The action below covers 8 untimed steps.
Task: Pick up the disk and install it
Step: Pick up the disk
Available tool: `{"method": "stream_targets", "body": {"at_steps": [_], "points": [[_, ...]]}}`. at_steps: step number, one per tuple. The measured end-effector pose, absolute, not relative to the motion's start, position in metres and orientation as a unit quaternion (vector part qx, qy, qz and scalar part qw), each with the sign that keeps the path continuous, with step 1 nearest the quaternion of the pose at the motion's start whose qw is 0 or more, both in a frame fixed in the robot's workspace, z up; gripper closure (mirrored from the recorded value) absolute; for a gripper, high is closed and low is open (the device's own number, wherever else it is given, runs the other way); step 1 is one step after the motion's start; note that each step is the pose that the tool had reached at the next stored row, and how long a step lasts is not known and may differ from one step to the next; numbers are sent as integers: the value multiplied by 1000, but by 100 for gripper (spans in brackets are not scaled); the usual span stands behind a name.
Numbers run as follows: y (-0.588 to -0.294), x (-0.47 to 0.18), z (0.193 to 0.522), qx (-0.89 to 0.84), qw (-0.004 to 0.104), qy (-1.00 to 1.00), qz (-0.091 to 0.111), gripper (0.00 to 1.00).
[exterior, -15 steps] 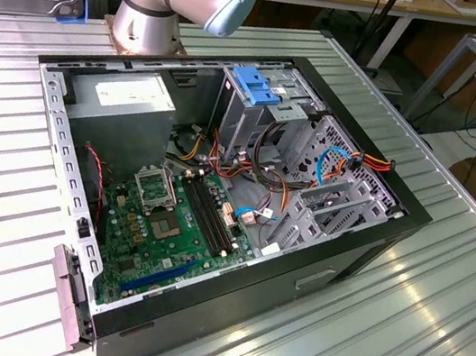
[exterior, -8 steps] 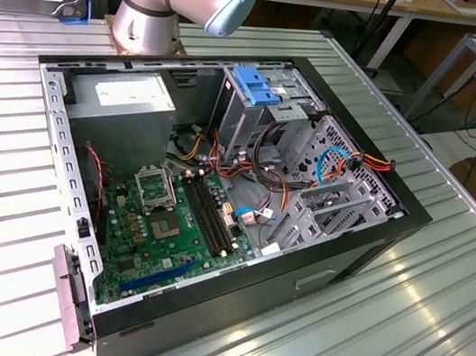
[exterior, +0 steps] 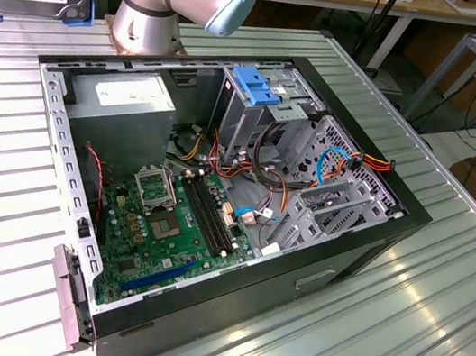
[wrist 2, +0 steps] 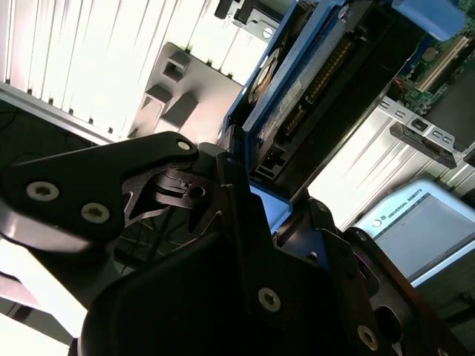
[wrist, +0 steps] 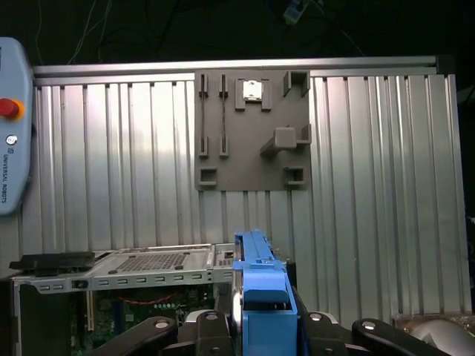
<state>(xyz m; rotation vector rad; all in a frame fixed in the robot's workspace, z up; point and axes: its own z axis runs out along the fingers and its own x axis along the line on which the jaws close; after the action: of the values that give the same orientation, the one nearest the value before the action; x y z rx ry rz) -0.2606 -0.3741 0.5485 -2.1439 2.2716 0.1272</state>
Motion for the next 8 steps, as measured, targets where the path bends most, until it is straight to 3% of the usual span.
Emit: {"method": "stream_targets", "body": {"at_steps": [8], "points": [[-376,-258,548,-686,8,727,41,63]]}}
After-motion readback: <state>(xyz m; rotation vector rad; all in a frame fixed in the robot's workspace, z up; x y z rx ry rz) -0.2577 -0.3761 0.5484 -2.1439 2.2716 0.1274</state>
